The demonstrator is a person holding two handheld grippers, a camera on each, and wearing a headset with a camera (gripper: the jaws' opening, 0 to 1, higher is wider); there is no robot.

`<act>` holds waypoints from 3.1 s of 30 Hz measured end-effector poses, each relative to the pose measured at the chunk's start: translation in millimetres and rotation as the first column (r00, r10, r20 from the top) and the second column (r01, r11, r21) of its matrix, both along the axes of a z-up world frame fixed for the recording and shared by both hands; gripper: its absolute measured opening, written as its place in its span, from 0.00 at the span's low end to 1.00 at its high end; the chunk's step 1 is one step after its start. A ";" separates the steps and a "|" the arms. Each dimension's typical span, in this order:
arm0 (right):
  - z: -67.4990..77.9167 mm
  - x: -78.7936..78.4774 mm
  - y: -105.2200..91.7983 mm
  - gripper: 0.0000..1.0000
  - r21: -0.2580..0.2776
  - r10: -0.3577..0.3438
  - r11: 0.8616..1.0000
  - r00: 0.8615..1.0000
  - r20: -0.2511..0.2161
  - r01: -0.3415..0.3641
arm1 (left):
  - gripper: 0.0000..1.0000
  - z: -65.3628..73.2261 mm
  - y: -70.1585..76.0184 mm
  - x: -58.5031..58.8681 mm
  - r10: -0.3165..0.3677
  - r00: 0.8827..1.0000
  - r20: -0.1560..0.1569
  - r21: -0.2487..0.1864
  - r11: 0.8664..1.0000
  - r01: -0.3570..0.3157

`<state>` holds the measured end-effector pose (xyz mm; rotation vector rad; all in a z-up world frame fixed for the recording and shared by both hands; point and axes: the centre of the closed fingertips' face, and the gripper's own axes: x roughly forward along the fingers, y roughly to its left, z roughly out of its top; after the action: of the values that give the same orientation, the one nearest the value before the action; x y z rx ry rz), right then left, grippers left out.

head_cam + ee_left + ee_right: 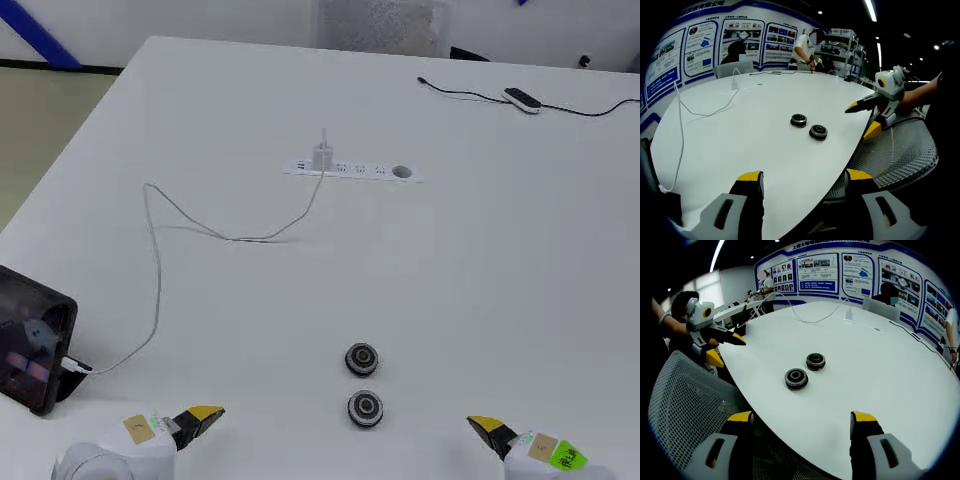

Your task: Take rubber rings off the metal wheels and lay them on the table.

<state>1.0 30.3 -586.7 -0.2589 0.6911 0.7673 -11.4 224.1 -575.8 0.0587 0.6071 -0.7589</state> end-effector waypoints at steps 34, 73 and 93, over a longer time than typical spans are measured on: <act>1.2 11.4 21.7 0.51 0.061 0.018 0.998 0.999 -0.031 -0.016 | 0.45 2.8 -28.5 21.9 -0.109 0.994 0.024 0.031 0.994 0.108; -3.3 21.4 43.4 0.29 0.128 0.004 0.992 0.997 -0.073 0.005 | 0.20 4.2 -104.4 56.2 -0.312 0.948 0.062 0.119 0.945 0.303; -7.1 26.9 45.6 0.28 0.161 -0.018 0.986 0.995 -0.095 0.033 | 0.15 -11.7 -130.0 65.2 -0.381 0.924 0.039 0.180 0.912 0.368</act>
<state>27.9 75.9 -593.8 -0.0660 0.7149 0.8102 53.7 94.1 -587.5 0.3687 0.5967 -1.0714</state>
